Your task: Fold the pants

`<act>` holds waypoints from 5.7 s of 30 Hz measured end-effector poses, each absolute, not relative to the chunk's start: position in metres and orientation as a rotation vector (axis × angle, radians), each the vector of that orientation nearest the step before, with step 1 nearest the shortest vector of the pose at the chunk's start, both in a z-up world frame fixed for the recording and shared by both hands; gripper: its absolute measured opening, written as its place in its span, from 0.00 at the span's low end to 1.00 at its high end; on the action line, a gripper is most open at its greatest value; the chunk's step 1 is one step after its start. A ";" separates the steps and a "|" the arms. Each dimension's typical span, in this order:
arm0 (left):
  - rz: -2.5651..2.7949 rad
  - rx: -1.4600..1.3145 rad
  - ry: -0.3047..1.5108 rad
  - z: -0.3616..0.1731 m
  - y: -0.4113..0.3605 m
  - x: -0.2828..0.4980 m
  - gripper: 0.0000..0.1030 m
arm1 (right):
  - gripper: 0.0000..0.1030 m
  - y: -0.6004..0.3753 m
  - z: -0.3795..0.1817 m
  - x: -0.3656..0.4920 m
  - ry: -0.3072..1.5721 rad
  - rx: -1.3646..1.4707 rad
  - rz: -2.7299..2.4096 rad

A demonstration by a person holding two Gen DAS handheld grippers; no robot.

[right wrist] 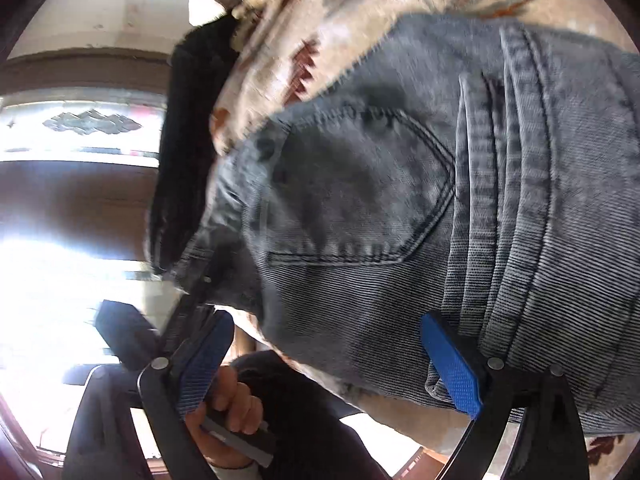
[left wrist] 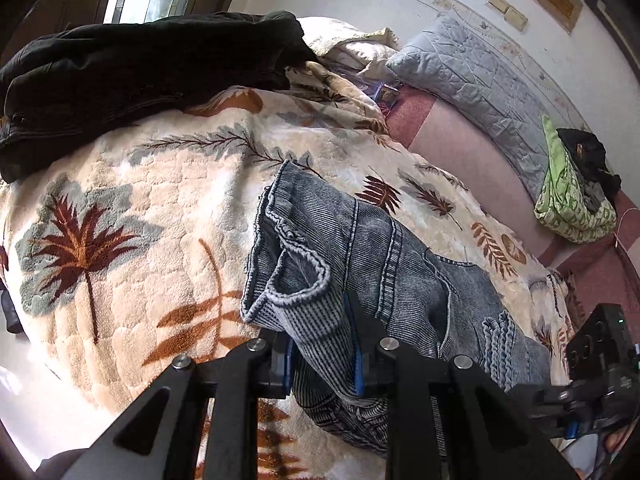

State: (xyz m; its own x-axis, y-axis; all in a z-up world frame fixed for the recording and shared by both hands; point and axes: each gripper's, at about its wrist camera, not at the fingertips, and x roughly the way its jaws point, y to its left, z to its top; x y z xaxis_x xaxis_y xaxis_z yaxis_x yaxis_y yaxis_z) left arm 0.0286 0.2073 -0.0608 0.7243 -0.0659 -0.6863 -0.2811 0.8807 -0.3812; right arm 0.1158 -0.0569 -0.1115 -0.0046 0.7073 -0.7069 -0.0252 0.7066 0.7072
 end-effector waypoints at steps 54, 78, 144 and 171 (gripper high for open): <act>-0.219 0.012 0.907 -0.057 -0.036 0.024 0.65 | 0.92 -0.281 -0.112 0.068 1.100 0.924 0.493; -0.283 0.179 0.779 -0.064 -0.064 0.012 0.65 | 0.56 -0.027 -0.077 0.288 1.508 -0.317 0.407; -0.192 -0.041 0.959 -0.065 -0.025 0.048 0.82 | 0.76 -0.236 -0.036 0.140 1.066 0.183 0.211; -0.194 -0.172 0.876 -0.039 0.023 0.026 0.83 | 0.95 -0.289 -0.063 -0.007 0.849 0.398 0.195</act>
State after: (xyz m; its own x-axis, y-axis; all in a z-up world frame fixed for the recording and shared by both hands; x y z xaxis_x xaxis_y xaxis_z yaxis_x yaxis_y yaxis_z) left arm 0.0260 0.0230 -0.0388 0.6250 -0.2383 -0.7433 0.0975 0.9686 -0.2286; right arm -0.0074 -0.2893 -0.0629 0.6485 0.3234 -0.6891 -0.0104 0.9089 0.4169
